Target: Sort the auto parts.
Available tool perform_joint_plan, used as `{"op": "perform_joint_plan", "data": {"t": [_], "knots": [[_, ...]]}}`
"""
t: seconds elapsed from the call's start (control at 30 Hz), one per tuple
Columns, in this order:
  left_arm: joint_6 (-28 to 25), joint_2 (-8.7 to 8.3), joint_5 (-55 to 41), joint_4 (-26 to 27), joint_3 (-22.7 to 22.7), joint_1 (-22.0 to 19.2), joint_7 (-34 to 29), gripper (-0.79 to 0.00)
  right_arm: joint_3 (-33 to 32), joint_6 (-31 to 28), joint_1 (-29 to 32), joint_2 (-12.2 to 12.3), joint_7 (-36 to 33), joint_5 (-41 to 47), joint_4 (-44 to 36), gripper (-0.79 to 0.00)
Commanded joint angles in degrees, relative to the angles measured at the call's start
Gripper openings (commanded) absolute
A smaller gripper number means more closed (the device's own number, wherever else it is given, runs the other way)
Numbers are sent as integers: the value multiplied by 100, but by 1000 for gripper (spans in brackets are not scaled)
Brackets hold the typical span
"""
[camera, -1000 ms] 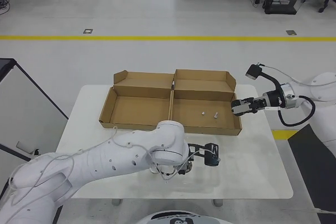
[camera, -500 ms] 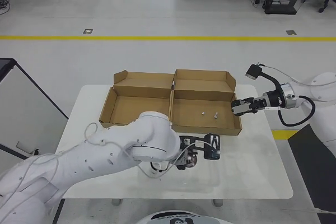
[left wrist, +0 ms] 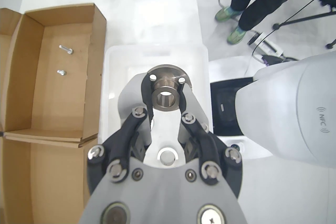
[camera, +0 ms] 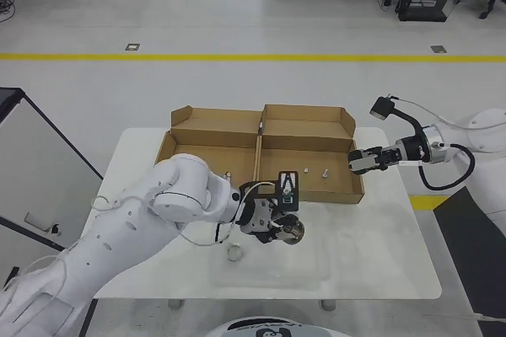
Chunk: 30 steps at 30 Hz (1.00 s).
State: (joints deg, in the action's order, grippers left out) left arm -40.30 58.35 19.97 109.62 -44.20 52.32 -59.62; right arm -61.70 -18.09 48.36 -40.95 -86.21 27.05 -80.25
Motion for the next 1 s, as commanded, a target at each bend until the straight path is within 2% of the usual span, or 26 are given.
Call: {"op": "perform_joint_plan", "data": {"t": [0.0, 0.17, 0.3, 0.63, 0.97], "knots": [[-485, -78, -238, -143, -257, 254, 377, -785, 0, 0, 0, 0, 0, 0, 0, 0], [-1333, -203, -733, -420, -701, 722, 1136, -785, 0, 0, 0, 0, 0, 0, 0, 0], [-1770, -261, -983, -582, -934, 971, 1613, -785, 0, 0, 0, 0, 0, 0, 0, 0], [-1770, -317, -1582, -576, -1095, 1238, 2474, -785, 0, 0, 0, 0, 0, 0, 0, 0], [-1770, -334, -1610, -576, -1136, 1253, 2543, -785, 0, 0, 0, 0, 0, 0, 0, 0]]}}
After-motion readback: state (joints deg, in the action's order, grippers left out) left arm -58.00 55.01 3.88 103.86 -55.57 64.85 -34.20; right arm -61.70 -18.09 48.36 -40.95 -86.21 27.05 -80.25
